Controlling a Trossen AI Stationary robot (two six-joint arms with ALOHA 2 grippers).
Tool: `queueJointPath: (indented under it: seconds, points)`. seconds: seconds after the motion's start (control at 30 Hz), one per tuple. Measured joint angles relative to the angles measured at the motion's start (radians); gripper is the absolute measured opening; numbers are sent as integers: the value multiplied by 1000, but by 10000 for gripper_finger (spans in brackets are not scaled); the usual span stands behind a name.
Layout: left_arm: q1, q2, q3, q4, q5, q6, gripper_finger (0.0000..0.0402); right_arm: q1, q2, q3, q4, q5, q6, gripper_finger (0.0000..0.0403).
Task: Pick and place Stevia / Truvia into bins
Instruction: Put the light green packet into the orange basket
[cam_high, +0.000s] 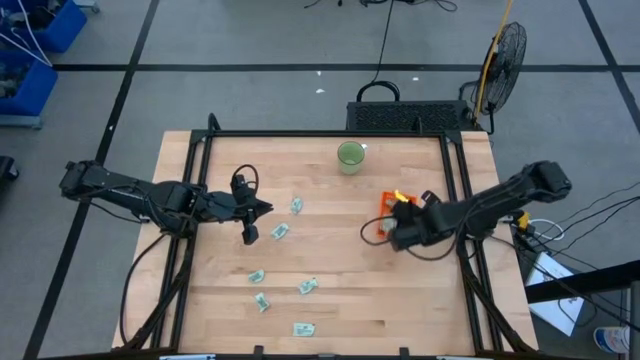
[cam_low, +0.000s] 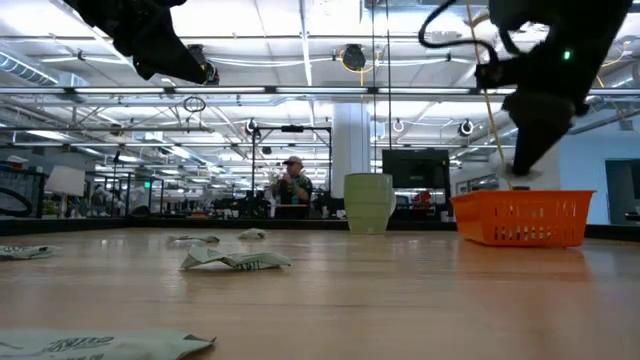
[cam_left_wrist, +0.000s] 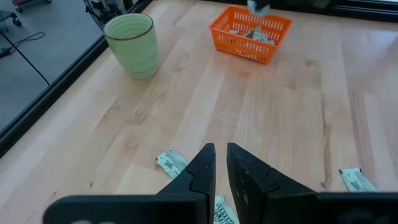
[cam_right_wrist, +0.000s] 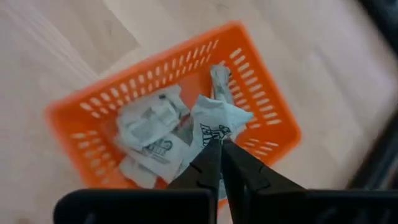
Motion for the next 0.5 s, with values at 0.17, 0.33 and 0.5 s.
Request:
queueJointPath:
  seconds: [0.17,0.33,0.5]
  points:
    - [0,0,0,0,0,0,47,-103,-44,-140,175,0,-49,25]
    - [0,0,0,-2,0,0,47,-194,-53,-204,264,-78,-133,45]
    - [0,0,0,-7,0,0,47,-247,-60,-217,339,-79,-206,76]
